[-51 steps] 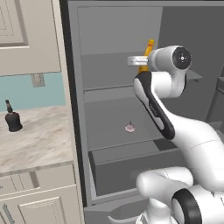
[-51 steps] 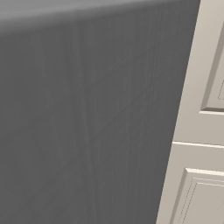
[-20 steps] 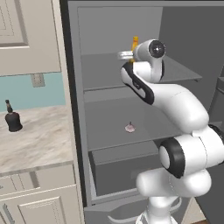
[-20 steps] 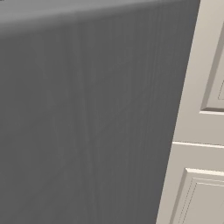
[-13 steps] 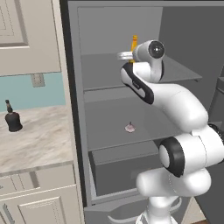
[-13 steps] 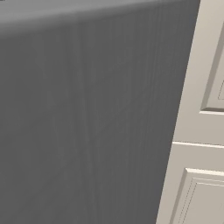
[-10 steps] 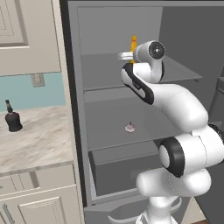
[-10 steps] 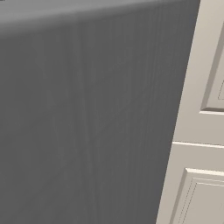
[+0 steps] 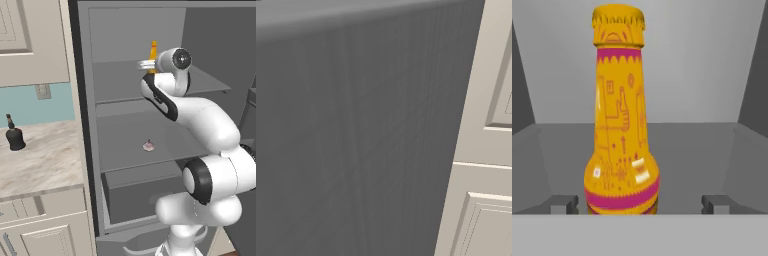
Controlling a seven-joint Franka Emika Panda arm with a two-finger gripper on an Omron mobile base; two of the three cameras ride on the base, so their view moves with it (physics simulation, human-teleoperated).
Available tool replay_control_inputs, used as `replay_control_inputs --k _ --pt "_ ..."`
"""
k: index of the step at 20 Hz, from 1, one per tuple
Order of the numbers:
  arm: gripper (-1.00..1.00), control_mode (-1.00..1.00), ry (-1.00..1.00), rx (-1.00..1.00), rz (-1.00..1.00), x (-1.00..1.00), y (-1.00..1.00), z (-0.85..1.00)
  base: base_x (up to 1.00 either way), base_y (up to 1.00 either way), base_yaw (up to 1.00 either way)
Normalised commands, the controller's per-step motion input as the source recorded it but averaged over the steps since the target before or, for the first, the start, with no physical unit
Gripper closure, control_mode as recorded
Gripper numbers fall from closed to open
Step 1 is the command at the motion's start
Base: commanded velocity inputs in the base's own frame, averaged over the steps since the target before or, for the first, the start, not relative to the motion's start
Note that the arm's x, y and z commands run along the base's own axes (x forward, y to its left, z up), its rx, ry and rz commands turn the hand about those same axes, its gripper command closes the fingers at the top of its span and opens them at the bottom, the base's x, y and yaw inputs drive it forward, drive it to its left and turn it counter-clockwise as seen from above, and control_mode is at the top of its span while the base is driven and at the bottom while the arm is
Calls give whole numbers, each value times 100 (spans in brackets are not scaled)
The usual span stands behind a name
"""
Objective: Place the beer and liquor on the top shelf of the fridge to keep them out of children's reach, and place the garlic on lower shelves for easy access.
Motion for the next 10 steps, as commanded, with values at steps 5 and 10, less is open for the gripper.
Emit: replay_control_inputs --k 5,10 --pt "-100 -100 0 -1 0 -54 0 0 0 0 0" --pt "-100 -100 0 -2 0 -69 0 0 0 0 0"
